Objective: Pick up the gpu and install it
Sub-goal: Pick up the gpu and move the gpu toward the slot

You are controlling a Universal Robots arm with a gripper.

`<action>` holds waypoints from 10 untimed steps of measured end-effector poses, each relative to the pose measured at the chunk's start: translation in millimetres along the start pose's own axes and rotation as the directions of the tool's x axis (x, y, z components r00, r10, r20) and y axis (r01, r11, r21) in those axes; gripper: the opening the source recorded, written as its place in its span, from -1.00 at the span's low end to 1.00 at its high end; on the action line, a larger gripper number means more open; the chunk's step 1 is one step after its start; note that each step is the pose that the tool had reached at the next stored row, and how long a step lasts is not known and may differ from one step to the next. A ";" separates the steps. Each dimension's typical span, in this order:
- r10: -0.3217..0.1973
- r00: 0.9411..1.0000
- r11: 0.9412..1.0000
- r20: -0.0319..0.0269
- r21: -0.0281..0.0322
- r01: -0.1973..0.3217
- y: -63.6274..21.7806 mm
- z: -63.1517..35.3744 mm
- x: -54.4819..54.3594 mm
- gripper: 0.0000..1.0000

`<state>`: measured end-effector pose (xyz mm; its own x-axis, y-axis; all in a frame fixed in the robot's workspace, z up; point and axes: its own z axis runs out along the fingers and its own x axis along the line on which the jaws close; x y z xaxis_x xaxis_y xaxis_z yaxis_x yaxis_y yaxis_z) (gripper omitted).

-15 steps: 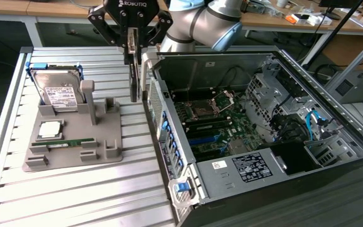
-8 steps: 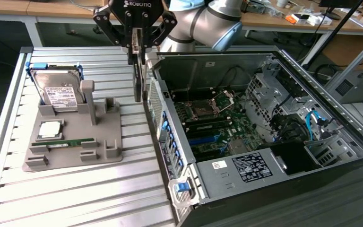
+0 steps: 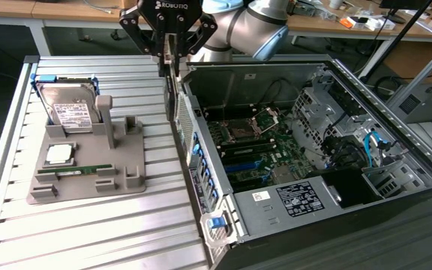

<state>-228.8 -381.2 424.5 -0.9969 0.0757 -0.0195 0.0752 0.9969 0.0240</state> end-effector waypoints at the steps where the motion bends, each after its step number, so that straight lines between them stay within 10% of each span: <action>1: 0.000 1.000 1.000 0.000 0.000 0.000 0.0 -0.1 -0.9 -0.47; 10: 0.000 1.000 1.000 0.000 0.000 0.000 0.0 0.1 -7.6 -0.47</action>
<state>-221.2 -381.8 424.6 -0.9969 0.0757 -0.0193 0.0752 0.9969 0.0239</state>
